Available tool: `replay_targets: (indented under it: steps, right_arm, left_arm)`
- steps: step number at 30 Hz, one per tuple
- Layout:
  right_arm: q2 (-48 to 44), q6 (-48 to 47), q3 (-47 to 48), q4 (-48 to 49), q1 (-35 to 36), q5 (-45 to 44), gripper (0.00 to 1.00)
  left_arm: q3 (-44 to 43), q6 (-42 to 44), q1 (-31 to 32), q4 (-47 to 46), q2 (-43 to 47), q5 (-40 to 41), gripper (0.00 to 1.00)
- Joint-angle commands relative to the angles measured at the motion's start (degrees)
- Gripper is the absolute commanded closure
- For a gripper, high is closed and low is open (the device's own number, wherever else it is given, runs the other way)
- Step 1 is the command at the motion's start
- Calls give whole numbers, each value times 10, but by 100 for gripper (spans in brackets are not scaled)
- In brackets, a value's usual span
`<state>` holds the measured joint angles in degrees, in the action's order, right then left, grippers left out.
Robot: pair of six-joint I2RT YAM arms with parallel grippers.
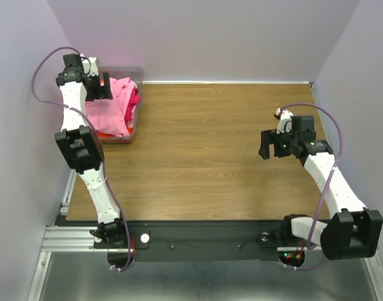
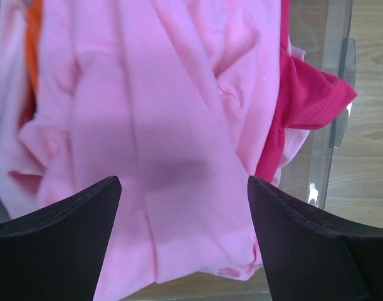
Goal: Fold and stack the t-shirts
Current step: Grab the tshirt from the pile
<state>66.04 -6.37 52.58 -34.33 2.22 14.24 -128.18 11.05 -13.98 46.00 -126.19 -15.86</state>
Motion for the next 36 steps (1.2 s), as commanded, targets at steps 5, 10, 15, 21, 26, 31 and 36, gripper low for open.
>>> replay_targets:
  steps: [5,10,15,21,26,31,36]
  right_arm:
    - [8,-8,17,8,-5,-2,0]
    - [13,-7,20,8,-5,-3,0]
    - [12,-8,15,8,-5,-5,0]
    - [12,-7,18,8,-5,-8,0]
    - [14,-4,20,8,-5,-6,0]
    - [14,-4,22,8,-5,-4,0]
    - [6,-3,20,8,-5,-4,0]
  left_arm:
    - [-24,18,-21,16,-4,-63,5]
    - [-22,20,-22,17,-15,-85,5]
    - [-23,15,-21,17,-27,-121,9]
    - [-32,7,-21,11,-29,-141,26]
    - [-28,10,-21,-6,0,-157,47]
    - [-31,10,-21,-13,35,-162,100]
    - [-44,14,-21,-20,88,-181,100]
